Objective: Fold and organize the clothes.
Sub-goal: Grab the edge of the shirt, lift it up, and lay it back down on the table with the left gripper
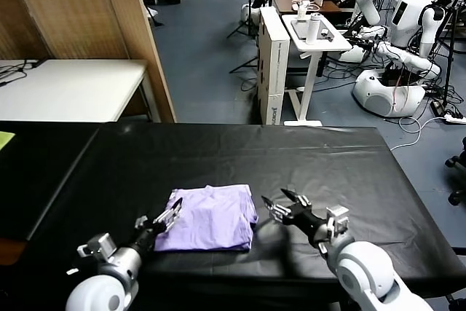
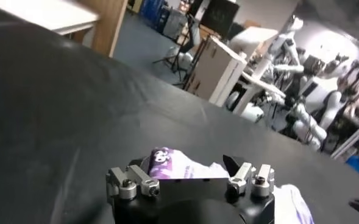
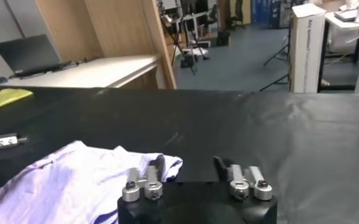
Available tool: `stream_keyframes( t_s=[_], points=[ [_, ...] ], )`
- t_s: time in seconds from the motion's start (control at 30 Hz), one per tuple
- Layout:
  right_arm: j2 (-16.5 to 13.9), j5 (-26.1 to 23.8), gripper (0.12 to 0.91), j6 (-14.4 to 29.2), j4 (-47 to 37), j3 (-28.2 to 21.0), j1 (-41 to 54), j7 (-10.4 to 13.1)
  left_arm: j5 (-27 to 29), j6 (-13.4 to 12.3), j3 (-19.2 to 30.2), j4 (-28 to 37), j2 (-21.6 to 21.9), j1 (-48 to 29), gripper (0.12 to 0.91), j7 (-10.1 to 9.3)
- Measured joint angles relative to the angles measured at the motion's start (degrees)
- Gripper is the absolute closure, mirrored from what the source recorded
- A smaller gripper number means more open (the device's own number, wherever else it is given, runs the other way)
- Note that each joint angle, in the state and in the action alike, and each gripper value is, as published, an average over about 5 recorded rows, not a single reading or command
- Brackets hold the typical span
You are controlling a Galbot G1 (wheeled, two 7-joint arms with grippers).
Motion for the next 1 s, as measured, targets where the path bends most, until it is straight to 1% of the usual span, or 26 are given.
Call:
stream_keyframes(
  t_s=[0.13, 0.37, 0.57, 0.8, 0.87, 0.9, 0.97, 1.0],
  points=[
    [0.1, 0.0, 0.119, 0.0, 0.8, 0.5, -0.9, -0.1, -2.6, -1.3, -0.6, 2.0, -1.0, 0.1, 0.123, 1.16],
    [0.2, 0.0, 0.118, 0.0, 1.5, 0.8, -1.7, -0.1, -5.5, -1.7, -0.9, 5.1, -2.5, -1.0, 0.123, 2.03],
    [0.1, 0.0, 0.118, 0.0, 1.8, 1.0, -2.1, -0.1, -7.0, -1.8, -1.0, 6.6, -3.0, -1.3, 0.123, 2.3],
    [0.3, -0.2, 0.118, -0.1, 1.7, 0.6, -2.1, -0.1, -9.1, -1.3, -1.3, 6.9, -3.3, -1.1, 0.131, 2.27],
    [0.4, -0.2, 0.118, -0.1, 1.6, 0.6, -2.1, -0.1, -9.3, -1.3, -1.3, 7.0, -3.4, -1.1, 0.207, 2.24],
    [0.4, -0.3, 0.118, -0.1, 1.6, 0.5, -2.1, -0.1, -9.5, -1.2, -1.3, 7.0, -3.4, -1.1, 0.265, 2.23],
    [0.4, -0.4, 0.118, -0.1, 1.5, 0.5, -2.1, -0.1, -9.7, -1.2, -1.3, 7.1, -3.5, -1.1, 0.409, 2.19],
    [0.4, -0.4, 0.118, -0.1, 1.5, 0.5, -2.1, -0.1, -9.9, -1.2, -1.3, 7.1, -3.6, -1.1, 0.447, 2.15]
  ],
)
